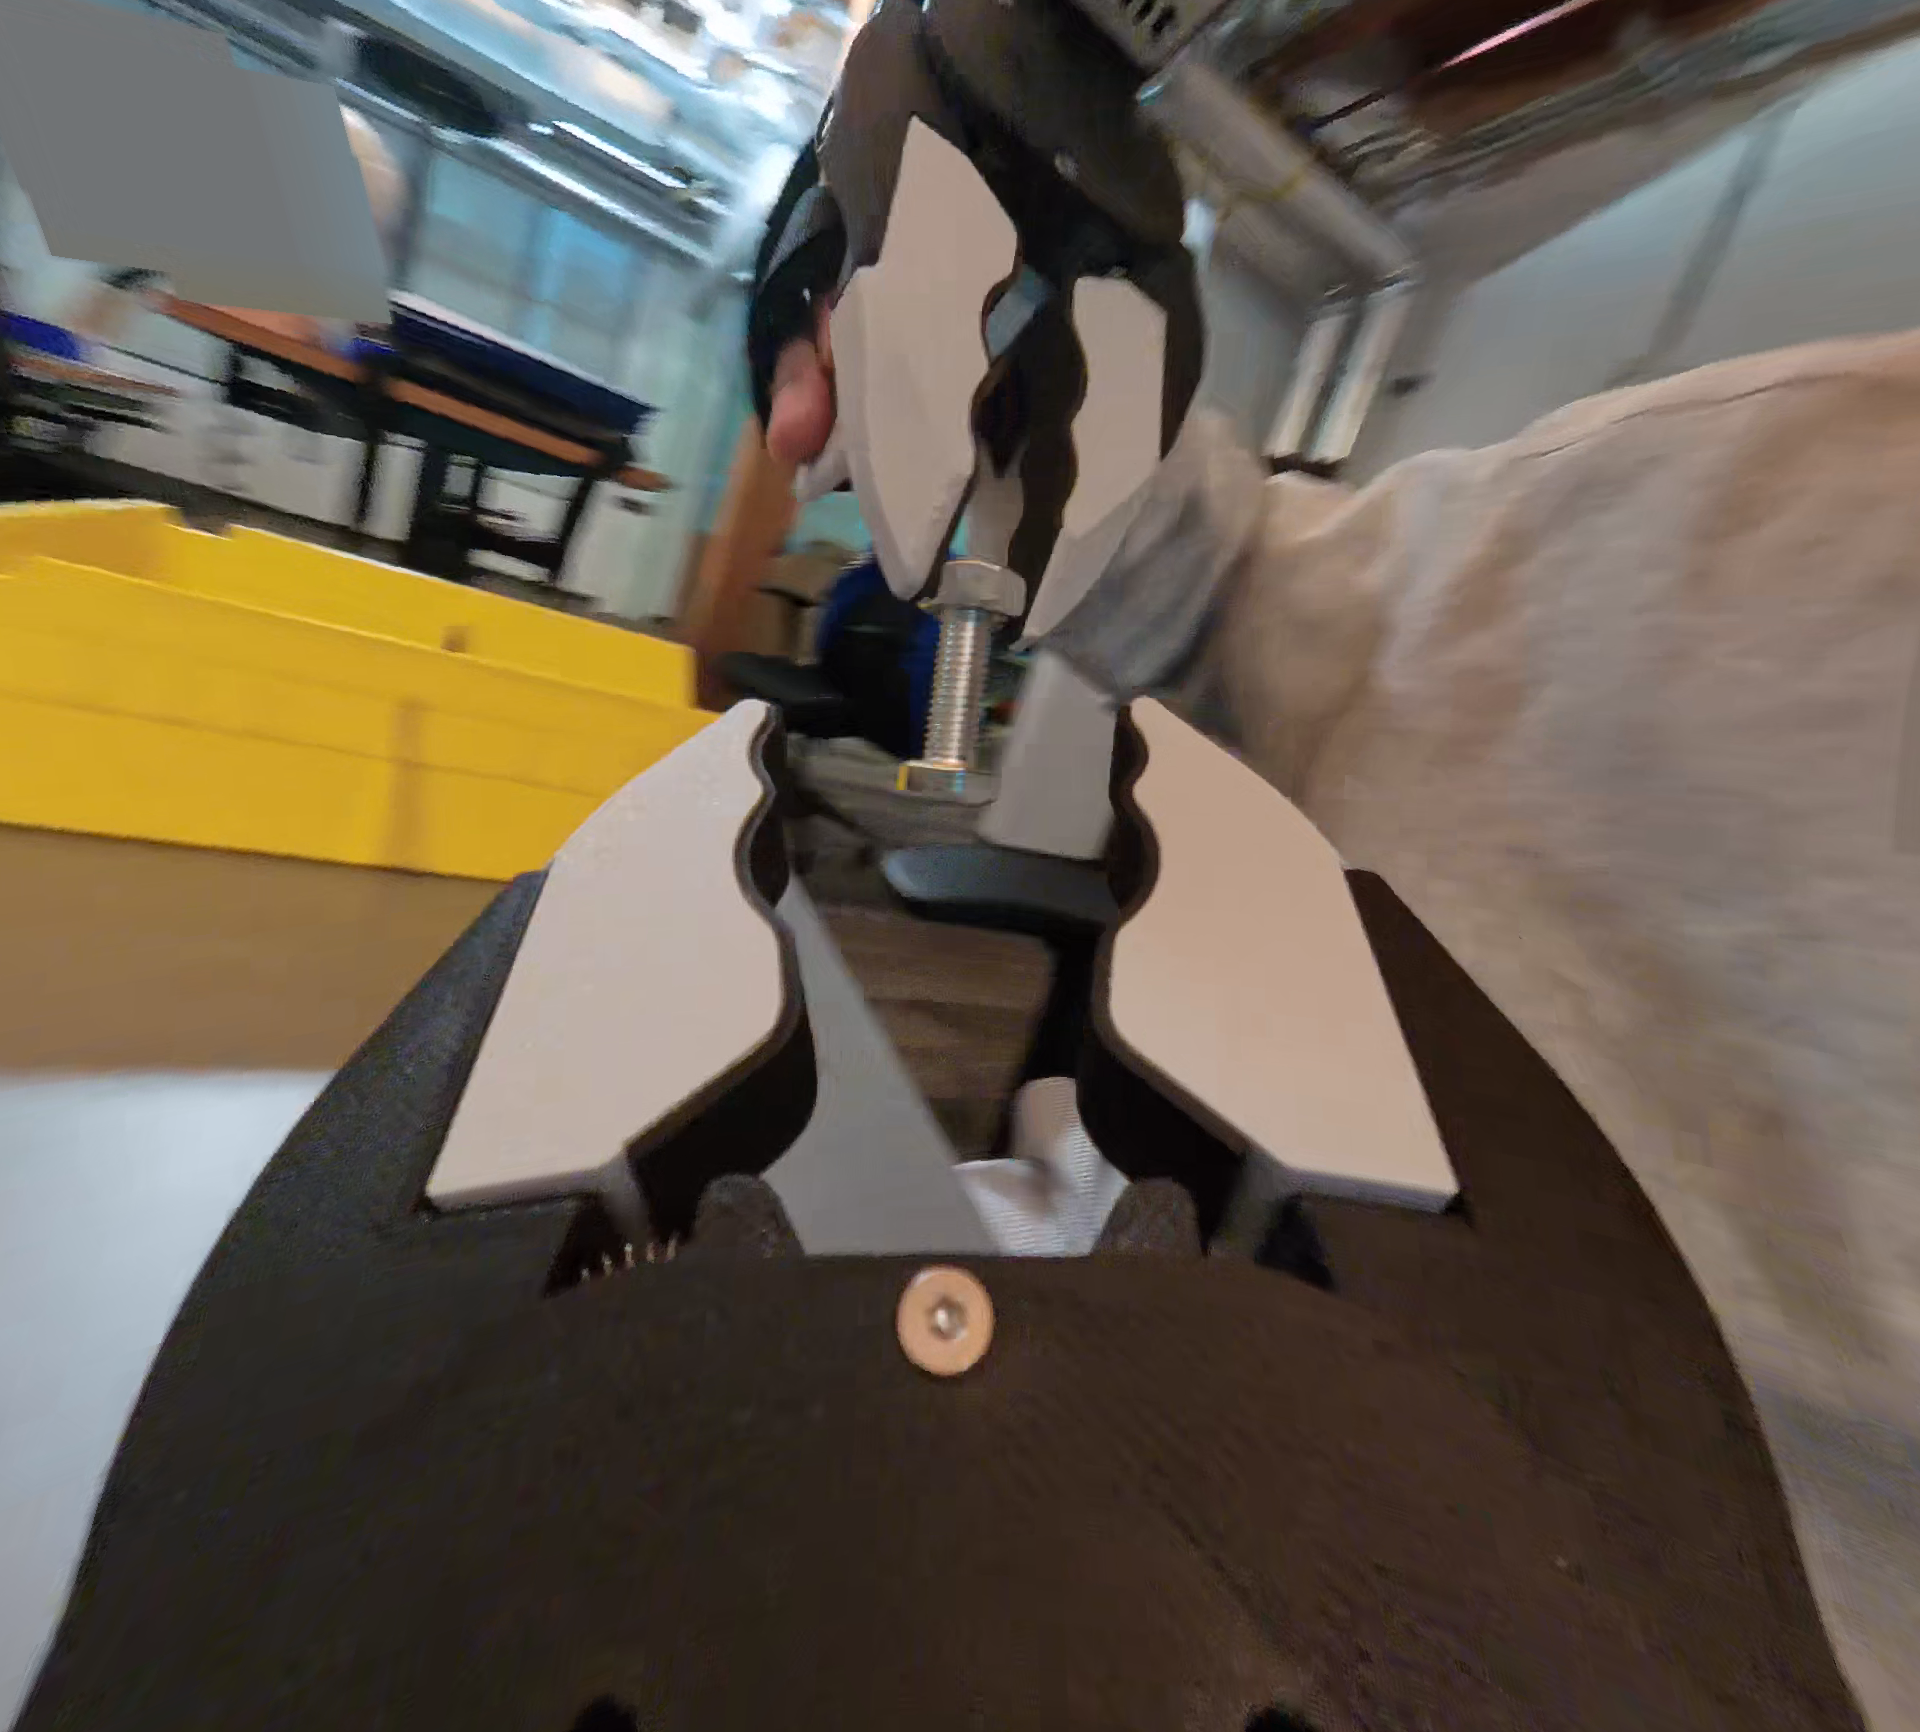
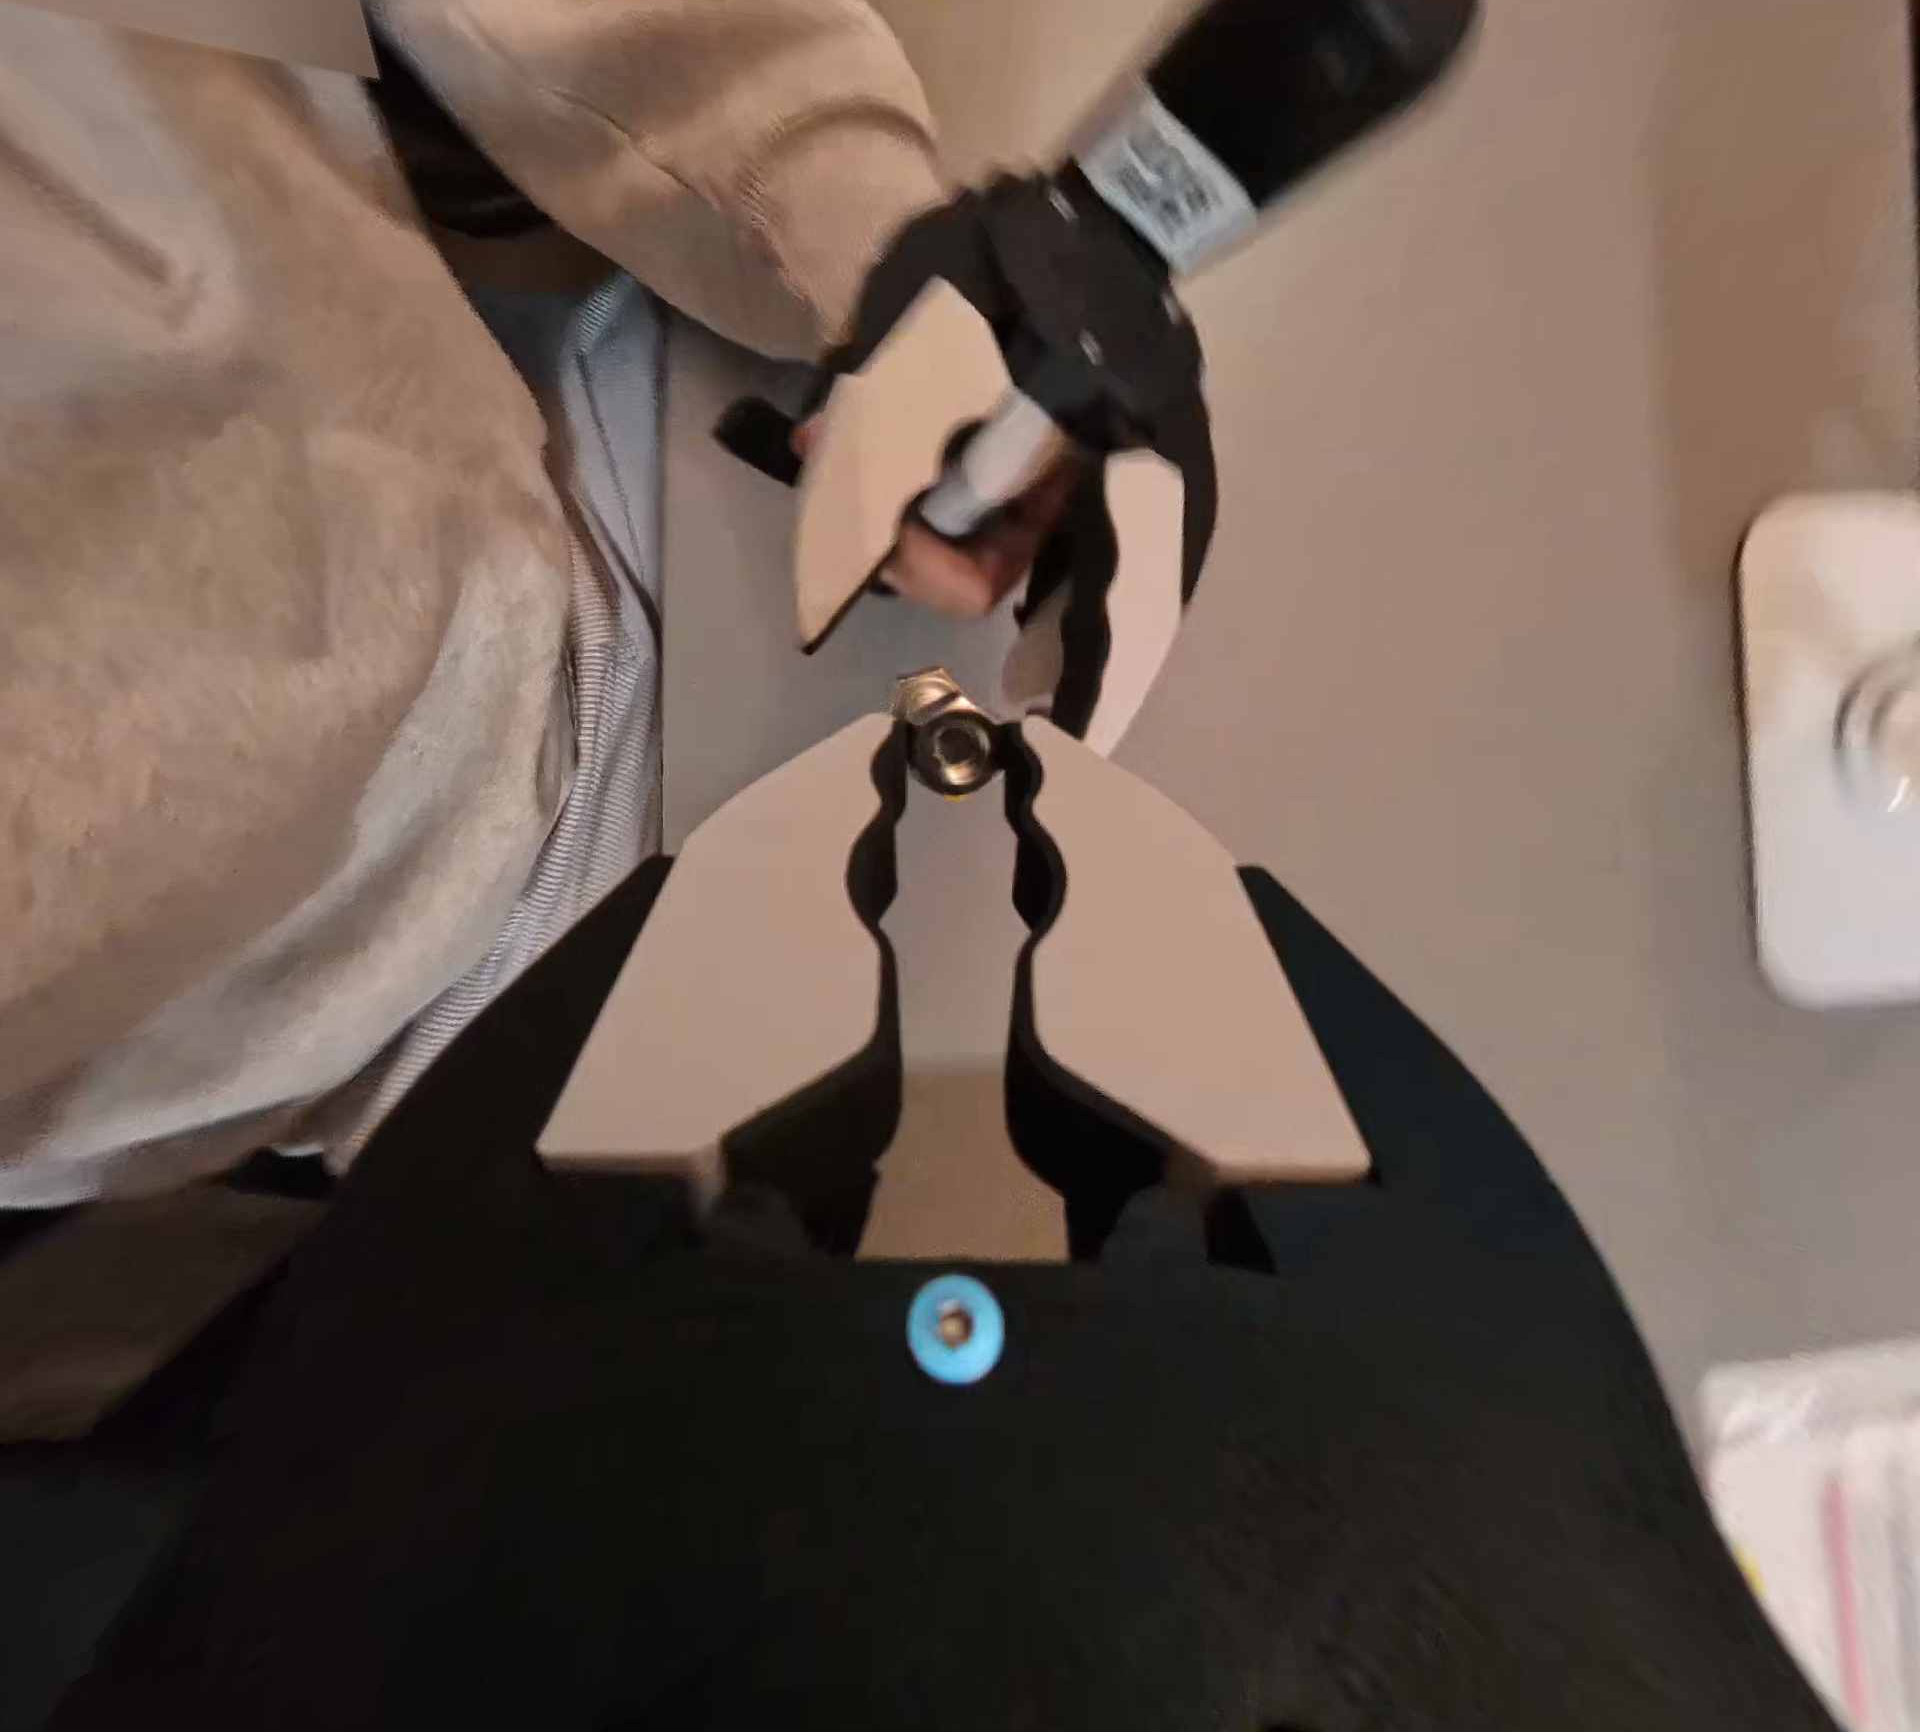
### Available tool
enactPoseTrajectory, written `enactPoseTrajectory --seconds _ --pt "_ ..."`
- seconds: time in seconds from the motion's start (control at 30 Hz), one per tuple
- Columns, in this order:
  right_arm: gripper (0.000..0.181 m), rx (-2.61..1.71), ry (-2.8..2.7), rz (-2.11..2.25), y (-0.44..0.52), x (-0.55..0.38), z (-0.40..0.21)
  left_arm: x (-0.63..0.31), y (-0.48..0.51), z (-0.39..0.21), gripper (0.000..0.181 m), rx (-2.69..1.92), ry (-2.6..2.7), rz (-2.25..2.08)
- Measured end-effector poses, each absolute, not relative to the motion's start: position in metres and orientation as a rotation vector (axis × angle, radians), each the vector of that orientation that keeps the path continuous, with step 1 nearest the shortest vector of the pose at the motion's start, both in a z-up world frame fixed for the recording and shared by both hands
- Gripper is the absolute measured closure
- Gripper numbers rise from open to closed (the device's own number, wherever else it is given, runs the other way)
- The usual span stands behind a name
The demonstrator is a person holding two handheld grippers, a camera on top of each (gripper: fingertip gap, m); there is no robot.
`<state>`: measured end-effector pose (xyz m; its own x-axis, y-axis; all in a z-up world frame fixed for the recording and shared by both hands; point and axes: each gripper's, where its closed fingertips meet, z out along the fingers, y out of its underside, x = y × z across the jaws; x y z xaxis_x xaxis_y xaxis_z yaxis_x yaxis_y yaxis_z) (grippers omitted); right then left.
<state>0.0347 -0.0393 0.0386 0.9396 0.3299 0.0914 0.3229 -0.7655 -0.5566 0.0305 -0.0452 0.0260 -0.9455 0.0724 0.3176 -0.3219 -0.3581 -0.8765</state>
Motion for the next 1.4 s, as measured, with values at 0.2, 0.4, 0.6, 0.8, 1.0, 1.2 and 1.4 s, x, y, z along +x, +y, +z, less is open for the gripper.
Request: enactPoseTrajectory --seconds 0.2,0.4,0.6,0.8,1.0,1.2,1.4 --pt "0.163 -2.726 -0.148 -0.177 -0.052 0.068 0.009 0.065 -0.052 -0.004 0.126 0.539 -2.187 2.522" --pt "0.163 -2.709 0.137 -0.079 -0.044 0.067 0.008 0.071 -0.057 -0.017 0.14 0.576 -2.415 2.492" --pt "0.163 -2.696 0.158 -0.044 -0.039 0.069 0.012 0.071 -0.055 -0.014 0.163 0.555 -2.43 2.529" --pt "0.163 -2.681 -0.356 -0.102 -0.043 0.055 0.016 0.056 -0.061 -0.009 0.163 0.454 -2.25 2.463" --pt "0.163 -2.494 -0.834 -0.055 -0.05 0.034 0.019 0.033 -0.068 -0.006 0.163 0.292 -2.109 2.357" --pt "0.163 -2.253 -1.075 -0.008 -0.052 0.015 0.029 0.008 -0.063 0.008 0.164 0.18 -1.804 2.223" --pt "0.163 -2.083 -1.103 0.077 -0.04 -0.005 0.046 -0.02 -0.044 0.031 0.163 0.073 -1.316 1.932"
